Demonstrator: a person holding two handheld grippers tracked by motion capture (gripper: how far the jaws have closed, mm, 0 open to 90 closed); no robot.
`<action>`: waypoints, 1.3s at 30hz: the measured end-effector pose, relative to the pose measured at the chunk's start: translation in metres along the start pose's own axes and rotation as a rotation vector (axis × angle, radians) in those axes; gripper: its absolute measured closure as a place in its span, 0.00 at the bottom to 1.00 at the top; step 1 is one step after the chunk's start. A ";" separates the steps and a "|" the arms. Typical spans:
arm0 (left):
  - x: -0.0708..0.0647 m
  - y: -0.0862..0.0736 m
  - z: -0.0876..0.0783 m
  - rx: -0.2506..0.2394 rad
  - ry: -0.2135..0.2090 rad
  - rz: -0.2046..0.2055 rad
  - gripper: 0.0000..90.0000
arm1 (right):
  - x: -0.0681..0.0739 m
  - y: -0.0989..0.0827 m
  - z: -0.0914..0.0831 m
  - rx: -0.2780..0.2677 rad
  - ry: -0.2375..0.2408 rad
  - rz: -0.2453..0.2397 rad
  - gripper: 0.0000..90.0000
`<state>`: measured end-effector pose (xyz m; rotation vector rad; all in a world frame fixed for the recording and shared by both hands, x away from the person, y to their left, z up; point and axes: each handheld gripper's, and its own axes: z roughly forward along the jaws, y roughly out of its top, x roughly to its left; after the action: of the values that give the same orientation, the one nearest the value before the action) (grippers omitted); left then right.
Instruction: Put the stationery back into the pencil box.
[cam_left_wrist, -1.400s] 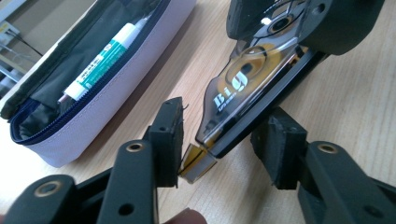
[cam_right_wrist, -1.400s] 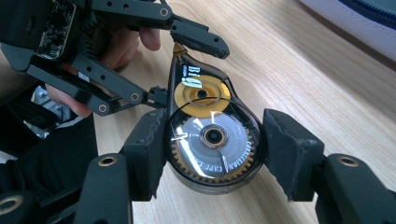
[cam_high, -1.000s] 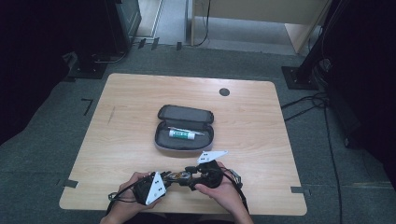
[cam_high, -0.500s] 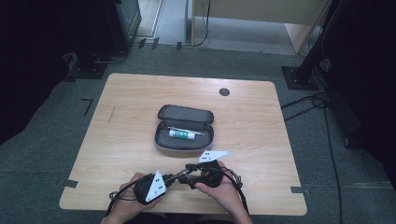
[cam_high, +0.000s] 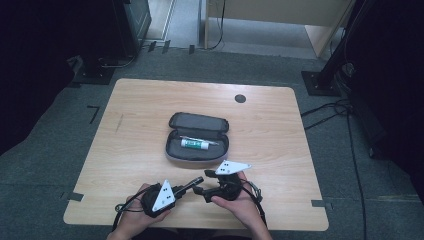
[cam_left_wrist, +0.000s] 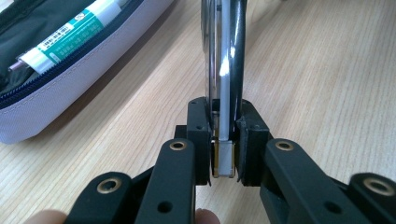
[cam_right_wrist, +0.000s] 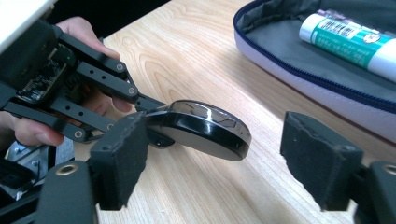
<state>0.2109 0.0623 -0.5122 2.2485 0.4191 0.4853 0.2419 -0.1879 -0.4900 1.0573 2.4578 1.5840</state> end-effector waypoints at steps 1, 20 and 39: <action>0.000 0.000 0.000 0.000 0.000 -0.003 0.88 | 0.001 0.000 -0.002 -0.005 -0.002 0.002 0.22; 0.013 0.001 -0.013 -0.028 -0.001 -0.055 0.89 | -0.018 -0.021 -0.081 -0.063 -0.305 0.017 0.00; 0.041 0.021 -0.027 -0.077 0.022 -0.107 0.89 | -0.073 -0.084 -0.145 -0.024 -0.646 0.151 0.00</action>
<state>0.2368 0.0842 -0.4714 2.1362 0.5200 0.4631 0.2003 -0.3650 -0.5127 1.4882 1.9538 1.0556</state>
